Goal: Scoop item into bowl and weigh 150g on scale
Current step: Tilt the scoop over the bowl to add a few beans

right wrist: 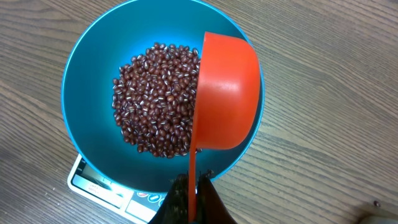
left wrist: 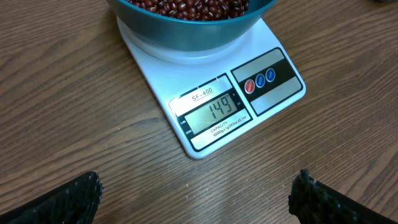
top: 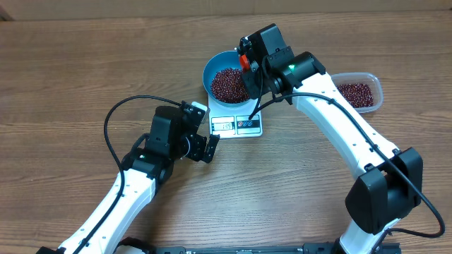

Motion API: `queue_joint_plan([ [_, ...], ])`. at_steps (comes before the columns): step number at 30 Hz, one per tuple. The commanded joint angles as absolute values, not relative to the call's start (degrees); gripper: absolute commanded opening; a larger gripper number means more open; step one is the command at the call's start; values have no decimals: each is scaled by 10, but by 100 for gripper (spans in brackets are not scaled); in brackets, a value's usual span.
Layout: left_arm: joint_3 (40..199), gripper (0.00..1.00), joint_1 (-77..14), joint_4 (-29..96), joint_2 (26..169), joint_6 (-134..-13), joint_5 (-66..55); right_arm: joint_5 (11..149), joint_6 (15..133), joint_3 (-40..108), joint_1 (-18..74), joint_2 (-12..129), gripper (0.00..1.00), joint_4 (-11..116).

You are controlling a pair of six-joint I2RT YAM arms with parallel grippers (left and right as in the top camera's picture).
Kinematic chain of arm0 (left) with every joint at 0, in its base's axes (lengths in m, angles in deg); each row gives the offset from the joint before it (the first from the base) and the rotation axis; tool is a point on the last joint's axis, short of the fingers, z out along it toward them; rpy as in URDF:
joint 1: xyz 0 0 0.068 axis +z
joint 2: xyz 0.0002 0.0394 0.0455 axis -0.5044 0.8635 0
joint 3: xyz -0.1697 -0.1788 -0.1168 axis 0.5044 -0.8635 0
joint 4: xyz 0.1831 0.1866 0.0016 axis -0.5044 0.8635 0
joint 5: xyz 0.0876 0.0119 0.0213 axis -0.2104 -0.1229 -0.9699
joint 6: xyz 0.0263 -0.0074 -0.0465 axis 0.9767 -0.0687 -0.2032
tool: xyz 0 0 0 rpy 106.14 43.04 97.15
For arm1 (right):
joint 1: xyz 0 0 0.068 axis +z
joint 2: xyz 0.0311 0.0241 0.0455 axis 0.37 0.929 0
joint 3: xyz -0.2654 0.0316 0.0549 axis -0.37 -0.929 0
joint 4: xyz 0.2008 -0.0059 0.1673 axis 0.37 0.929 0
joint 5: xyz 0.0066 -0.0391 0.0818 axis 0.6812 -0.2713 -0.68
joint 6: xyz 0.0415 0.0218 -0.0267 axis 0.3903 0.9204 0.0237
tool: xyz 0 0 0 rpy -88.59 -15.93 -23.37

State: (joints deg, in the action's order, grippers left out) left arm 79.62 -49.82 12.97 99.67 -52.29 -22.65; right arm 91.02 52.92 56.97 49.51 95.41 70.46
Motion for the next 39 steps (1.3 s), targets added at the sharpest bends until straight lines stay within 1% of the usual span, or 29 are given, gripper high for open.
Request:
queue_joint_plan([
  [1,794,100,-499,127,1000,-529,-230,906,525,588,498,944,4,702],
  [28,794,100,-499,127,1000,-529,-230,897,508,588,498,944,4,706],
  [33,794,100,-499,127,1000,-529,-230,804,513,588,478,944,4,707],
  [39,794,99,-499,127,1000,-529,-230,662,528,588,430,944,4,709],
])
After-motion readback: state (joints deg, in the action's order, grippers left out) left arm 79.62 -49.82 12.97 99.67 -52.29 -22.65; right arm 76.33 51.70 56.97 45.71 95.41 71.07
